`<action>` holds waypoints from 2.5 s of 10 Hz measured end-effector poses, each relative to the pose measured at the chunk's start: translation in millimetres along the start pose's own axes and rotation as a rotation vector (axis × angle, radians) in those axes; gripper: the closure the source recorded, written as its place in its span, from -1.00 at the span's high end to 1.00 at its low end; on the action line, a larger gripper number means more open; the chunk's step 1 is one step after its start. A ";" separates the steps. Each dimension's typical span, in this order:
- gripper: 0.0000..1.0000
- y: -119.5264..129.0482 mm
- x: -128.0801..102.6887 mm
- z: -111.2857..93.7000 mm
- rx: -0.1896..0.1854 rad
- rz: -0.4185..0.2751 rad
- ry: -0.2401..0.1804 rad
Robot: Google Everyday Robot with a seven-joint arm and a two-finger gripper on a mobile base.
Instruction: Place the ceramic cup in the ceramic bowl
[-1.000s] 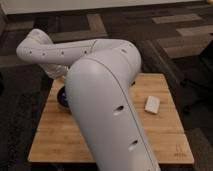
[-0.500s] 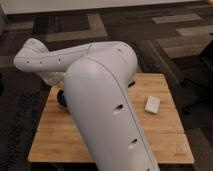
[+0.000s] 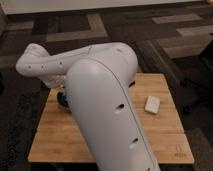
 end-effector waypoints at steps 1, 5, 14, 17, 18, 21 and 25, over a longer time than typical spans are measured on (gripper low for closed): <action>-1.00 0.6 -1.2 2.0 -0.001 -0.006 -0.005; -1.00 4.0 -4.2 7.2 -0.020 -0.022 -0.021; -1.00 2.9 -2.8 17.1 -0.008 -0.049 -0.014; -0.61 3.5 -2.5 17.8 0.004 -0.056 -0.006; -0.42 4.3 -2.5 18.2 0.008 -0.059 -0.004; 0.19 5.9 -3.2 16.7 0.015 -0.062 0.000; 0.60 3.9 -2.5 15.7 0.025 -0.056 0.005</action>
